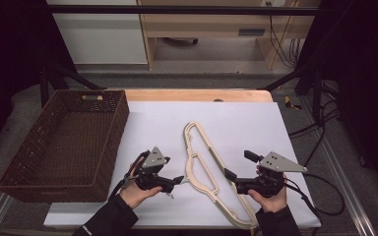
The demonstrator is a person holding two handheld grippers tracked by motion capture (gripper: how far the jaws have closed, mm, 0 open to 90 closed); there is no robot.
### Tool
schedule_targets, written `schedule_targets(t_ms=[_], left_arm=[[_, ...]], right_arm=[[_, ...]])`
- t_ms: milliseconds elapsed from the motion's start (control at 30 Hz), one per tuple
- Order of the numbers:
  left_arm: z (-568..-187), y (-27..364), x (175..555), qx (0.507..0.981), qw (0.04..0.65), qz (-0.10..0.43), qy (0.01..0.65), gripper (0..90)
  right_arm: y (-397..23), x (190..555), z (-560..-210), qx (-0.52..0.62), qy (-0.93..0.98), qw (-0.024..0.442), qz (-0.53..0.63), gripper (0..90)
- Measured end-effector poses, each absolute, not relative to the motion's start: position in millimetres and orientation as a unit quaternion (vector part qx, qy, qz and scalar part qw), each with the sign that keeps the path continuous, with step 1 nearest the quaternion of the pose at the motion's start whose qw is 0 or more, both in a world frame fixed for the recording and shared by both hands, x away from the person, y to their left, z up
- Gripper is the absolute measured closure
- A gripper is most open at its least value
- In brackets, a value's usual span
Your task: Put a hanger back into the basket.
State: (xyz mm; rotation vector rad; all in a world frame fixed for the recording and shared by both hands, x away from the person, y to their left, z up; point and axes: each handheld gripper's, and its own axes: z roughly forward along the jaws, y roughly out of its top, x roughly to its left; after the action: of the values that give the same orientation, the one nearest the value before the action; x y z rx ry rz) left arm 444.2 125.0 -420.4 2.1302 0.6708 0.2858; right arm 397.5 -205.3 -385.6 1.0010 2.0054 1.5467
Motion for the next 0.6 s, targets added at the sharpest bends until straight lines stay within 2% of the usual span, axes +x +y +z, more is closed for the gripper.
schedule_targets(t_ms=[200,233,333,400,600], left_arm=[[-437.2,116.3,449.6,0.866,0.408,0.107,0.269,36.7],[-440.6,114.7,450.1,0.868,0.404,0.107,0.269,36.7],[-450.1,111.8,451.6,0.871,0.396,0.098,0.274,46.8],[-451.9,111.6,452.5,0.871,0.395,0.097,0.275,48.5],[-460.4,107.1,456.7,0.876,0.385,0.087,0.276,61.6]], right_arm=[[-205.2,398.3,-386.4,0.364,0.721,0.209,0.552,9.1],[-205.3,398.5,-386.9,0.363,0.721,0.207,0.552,9.2],[-204.4,400.2,-389.4,0.365,0.722,0.207,0.550,9.1],[-203.9,400.6,-389.9,0.364,0.723,0.207,0.550,9.2],[-201.2,401.6,-392.6,0.363,0.728,0.204,0.545,9.1]])
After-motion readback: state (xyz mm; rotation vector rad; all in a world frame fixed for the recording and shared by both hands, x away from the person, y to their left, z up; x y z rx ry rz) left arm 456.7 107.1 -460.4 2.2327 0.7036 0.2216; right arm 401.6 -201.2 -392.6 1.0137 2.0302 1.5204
